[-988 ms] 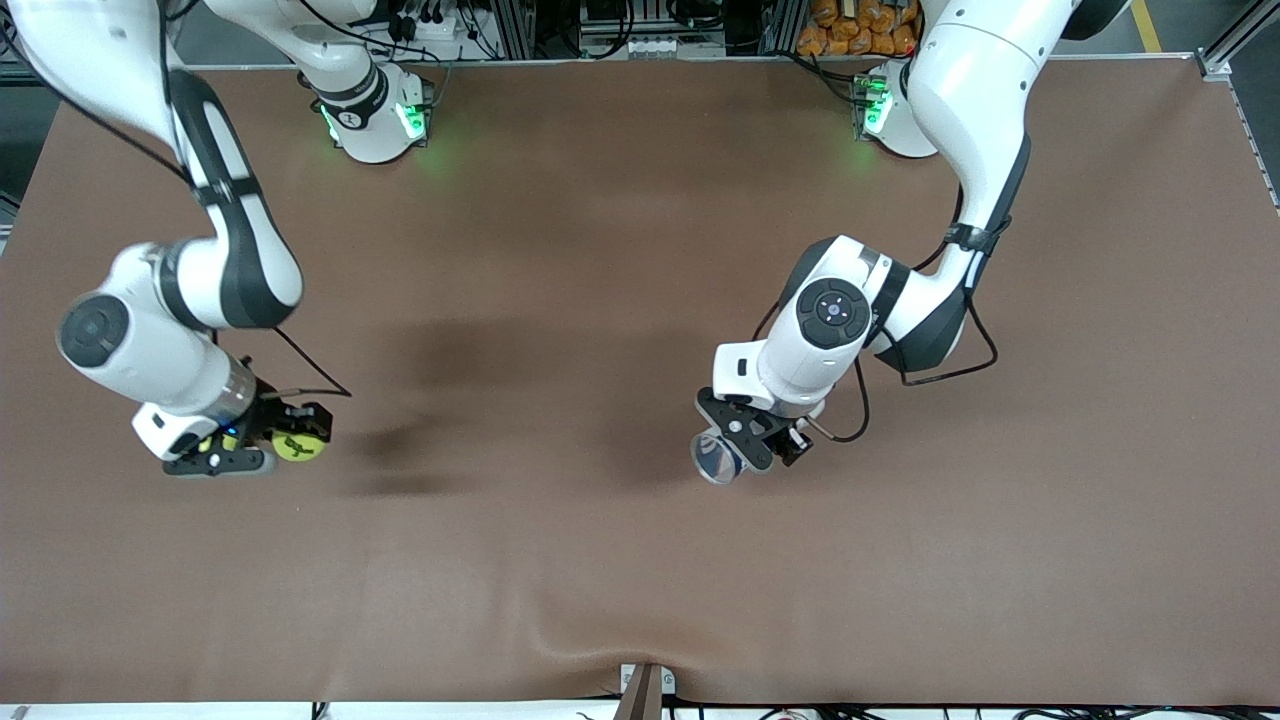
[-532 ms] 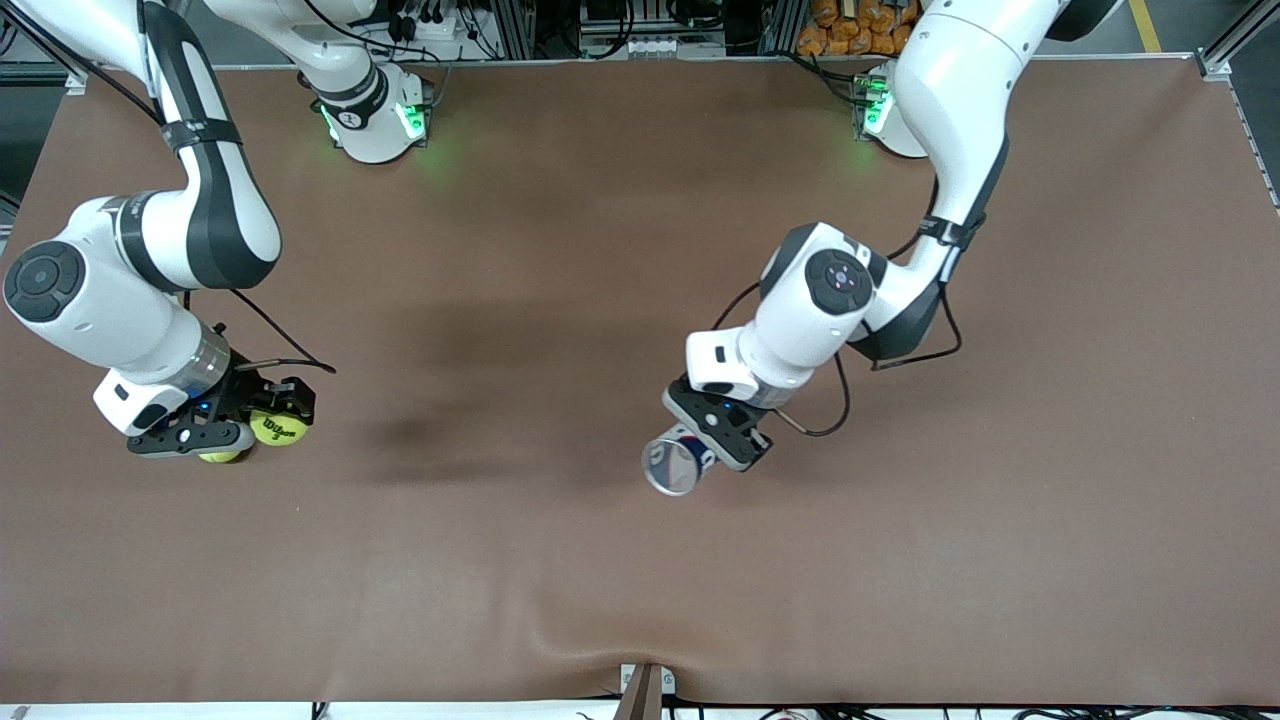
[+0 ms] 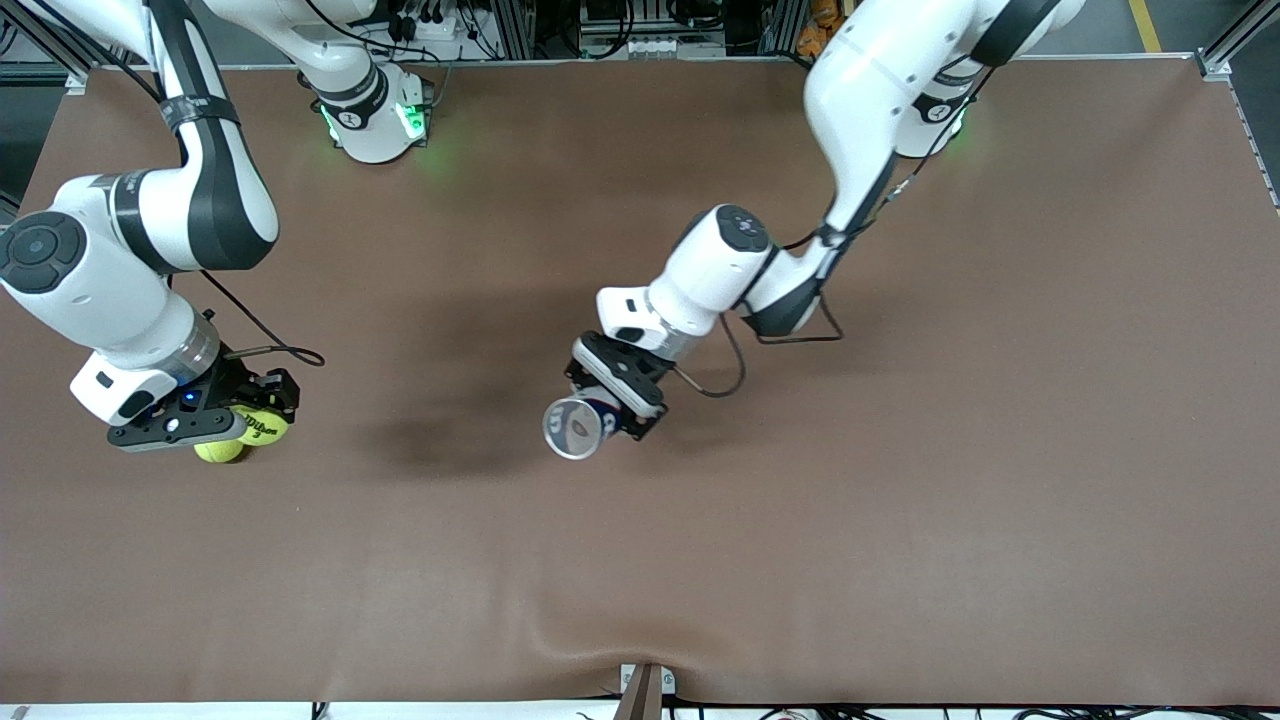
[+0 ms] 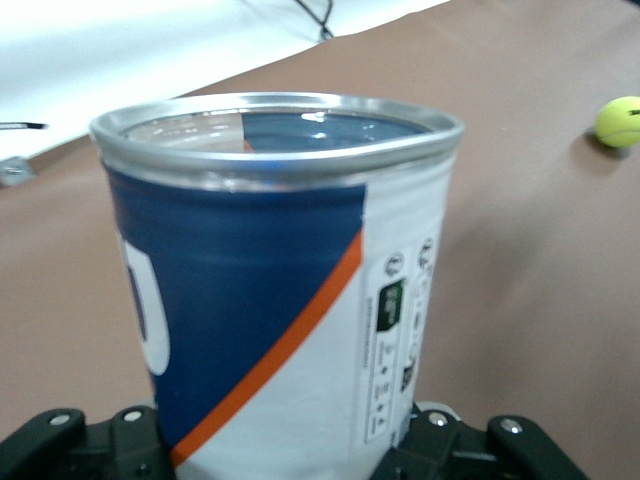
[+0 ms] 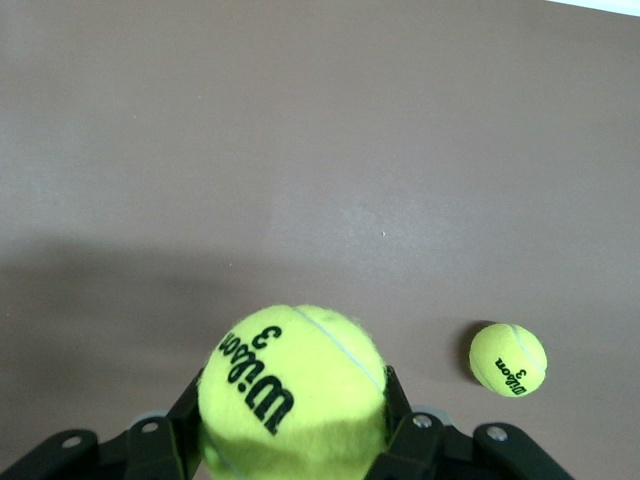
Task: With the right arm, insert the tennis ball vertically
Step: 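Carry the upright can toward the table center with the left gripper, then lift the ball with the right gripper and bring it toward the can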
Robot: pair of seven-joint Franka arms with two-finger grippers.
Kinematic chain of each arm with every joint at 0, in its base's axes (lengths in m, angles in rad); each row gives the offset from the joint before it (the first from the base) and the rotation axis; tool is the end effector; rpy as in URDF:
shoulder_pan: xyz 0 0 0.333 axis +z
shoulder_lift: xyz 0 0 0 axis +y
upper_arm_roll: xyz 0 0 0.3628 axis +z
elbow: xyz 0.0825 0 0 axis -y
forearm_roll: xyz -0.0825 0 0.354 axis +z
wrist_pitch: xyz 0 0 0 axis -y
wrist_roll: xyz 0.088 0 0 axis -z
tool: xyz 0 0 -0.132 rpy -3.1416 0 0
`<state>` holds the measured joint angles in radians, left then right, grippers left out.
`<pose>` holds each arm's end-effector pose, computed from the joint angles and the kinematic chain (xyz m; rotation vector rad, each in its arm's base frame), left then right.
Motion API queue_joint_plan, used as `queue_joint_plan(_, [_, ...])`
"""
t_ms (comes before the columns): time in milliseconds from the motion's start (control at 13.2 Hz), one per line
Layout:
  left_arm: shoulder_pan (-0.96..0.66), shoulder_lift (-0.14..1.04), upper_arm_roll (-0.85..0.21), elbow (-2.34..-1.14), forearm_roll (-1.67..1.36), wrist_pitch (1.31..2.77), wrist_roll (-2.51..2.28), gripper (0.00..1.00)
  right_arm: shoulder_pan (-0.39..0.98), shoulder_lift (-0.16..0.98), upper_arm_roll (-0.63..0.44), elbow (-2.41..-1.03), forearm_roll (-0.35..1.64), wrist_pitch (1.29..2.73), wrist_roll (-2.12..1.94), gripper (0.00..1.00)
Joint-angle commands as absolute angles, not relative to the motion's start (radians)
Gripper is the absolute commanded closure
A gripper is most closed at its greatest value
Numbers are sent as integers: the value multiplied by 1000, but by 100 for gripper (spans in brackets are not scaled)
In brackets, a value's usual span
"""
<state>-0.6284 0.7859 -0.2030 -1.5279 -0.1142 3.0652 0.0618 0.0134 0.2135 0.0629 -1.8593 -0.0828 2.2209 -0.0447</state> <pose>0.5677 -0.5432 0.3225 2.4284 -0.8411 0.8654 0.6128 0.0400 0.4548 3.0687 0.2519 0.2307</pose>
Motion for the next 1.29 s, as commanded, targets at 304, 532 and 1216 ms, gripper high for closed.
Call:
queue_joint_plan(304, [-722,919,-195,-1511,-152,3417,49,35,112,169,66,-1835,-120,2107,160,80])
queue_joint_plan(532, [-752,948,-196,-1509,-166,3523,46,36,207,155,93,-1796,-109,2016,421,80])
queue_joint_plan(1216, [-796,1011,-178,-1494,-173,3556,60,32,324,179,258,-1764,-75,2023,1012,80])
